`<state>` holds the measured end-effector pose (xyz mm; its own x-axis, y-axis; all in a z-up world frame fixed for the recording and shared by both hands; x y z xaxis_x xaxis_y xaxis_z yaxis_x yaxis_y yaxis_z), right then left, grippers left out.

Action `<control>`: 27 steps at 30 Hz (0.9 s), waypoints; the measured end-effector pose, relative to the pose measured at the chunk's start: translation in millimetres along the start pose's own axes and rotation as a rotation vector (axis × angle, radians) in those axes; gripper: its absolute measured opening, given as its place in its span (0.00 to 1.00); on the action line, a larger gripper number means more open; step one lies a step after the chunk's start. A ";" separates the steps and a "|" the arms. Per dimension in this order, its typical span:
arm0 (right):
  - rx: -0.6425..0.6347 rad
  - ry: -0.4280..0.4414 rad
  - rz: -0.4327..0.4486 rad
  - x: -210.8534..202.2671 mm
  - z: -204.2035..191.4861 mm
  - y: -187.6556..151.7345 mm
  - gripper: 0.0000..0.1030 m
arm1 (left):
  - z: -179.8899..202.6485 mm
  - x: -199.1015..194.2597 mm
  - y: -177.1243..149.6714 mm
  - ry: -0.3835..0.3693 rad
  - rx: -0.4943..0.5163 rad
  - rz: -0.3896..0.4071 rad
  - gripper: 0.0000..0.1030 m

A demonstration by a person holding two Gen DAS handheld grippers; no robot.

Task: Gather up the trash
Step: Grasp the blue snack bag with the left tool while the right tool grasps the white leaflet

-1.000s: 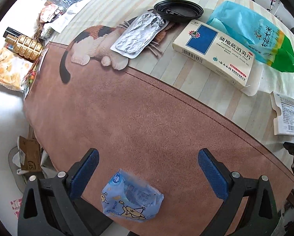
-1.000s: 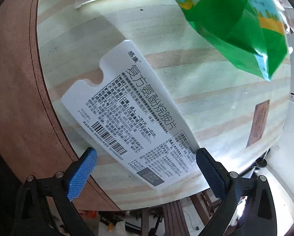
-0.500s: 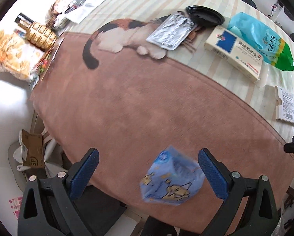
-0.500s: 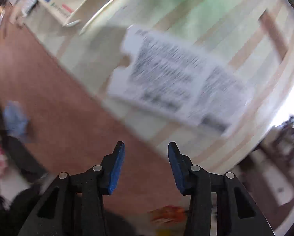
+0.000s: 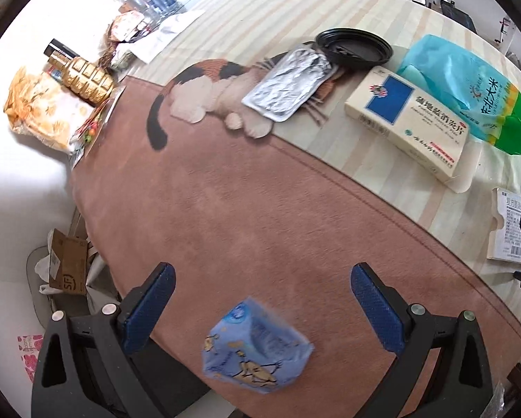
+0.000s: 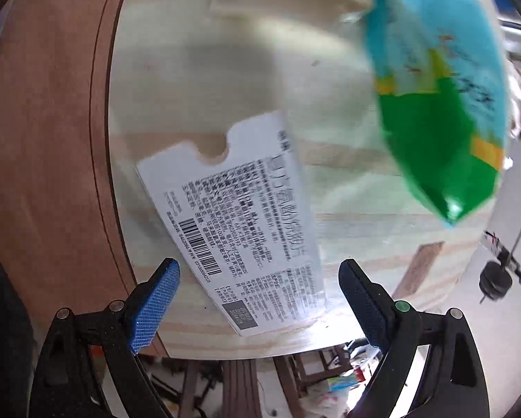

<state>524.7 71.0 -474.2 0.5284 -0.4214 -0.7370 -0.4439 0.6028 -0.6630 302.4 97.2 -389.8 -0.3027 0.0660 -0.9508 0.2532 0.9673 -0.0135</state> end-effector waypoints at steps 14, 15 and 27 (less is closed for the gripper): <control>0.674 0.835 0.018 68.2 47.4 -65.7 0.85 | -40.5 -8.6 -11.5 -0.061 0.016 -0.024 1.00; 0.734 0.932 0.022 73.2 44.2 -70.0 0.85 | -47.0 -6.2 -16.5 -0.088 0.017 -0.042 1.00; 0.739 0.754 0.165 71.9 11.5 -79.9 0.93 | -23.7 52.4 -60.9 -0.259 0.259 -0.220 1.00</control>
<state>606.5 0.4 -472.7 -0.1949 -0.4544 -0.8692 0.2134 0.8453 -0.4898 249.4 47.5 -431.4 -0.1430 -0.2308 -0.9624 0.4408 0.8558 -0.2707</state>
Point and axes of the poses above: each gripper's, at about its wrist camera, not at the fingertips, and x roughly the way its jaws point, z to its right, y to its top, the point moved 5 cm from there along x, roughly the way its jaws point, and after that the axes turned 14 degrees about -z, right-handed, at the moved point
